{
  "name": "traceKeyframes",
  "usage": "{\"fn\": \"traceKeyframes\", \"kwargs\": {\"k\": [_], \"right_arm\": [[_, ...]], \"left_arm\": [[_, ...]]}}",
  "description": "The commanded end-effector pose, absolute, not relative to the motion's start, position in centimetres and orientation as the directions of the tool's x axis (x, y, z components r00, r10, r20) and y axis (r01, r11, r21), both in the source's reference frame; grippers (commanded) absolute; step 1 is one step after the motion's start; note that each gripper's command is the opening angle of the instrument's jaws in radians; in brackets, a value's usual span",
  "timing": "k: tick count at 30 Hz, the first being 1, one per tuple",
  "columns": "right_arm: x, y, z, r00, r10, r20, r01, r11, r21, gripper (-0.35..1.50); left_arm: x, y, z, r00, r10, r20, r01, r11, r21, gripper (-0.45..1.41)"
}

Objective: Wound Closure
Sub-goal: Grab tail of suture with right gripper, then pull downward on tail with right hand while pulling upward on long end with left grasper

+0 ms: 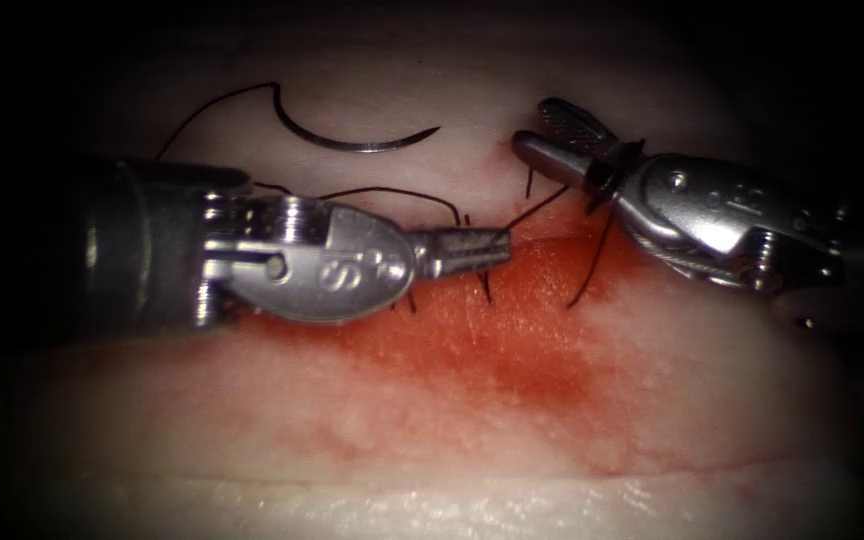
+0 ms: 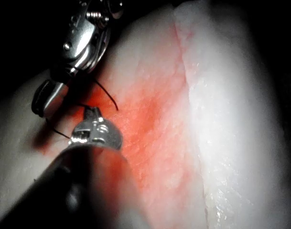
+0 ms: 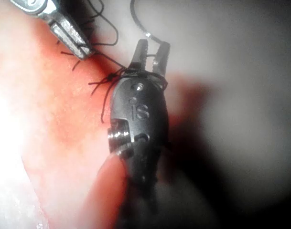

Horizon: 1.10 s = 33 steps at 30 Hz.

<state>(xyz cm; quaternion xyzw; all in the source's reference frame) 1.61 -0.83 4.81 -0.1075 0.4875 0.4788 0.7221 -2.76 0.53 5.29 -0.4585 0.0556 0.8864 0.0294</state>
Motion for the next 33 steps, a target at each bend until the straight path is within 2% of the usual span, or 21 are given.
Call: {"fn": "traceKeyframes", "kwargs": {"k": [1,12,19,33], "right_arm": [[1.69,-0.9,4.9,0.068,0.587,-0.806,-0.795,0.52,0.312,-0.35],[1.73,-1.2,4.5,0.015,0.59,-0.807,-0.795,0.497,0.348,-0.35],[1.77,-1.5,4.5,0.046,0.562,-0.826,-0.812,0.503,0.297,-0.35],[1.75,-1.9,4.9,0.146,0.581,-0.801,-0.83,0.512,0.22,-0.35]], "left_arm": [[-2.8,0.5,5.3,-0.579,0.0,-0.815,-0.104,-0.992,0.073,-0.45],[-2.56,1.3,5.5,-0.643,0.069,-0.762,-0.184,-0.981,0.066,-0.45],[-2.48,1.7,5.8,-0.665,0.119,-0.737,-0.225,-0.973,0.047,-0.45],[-2.9,2.6,6.4,-0.661,0.168,-0.732,-0.284,-0.958,0.037,-0.45]]}}
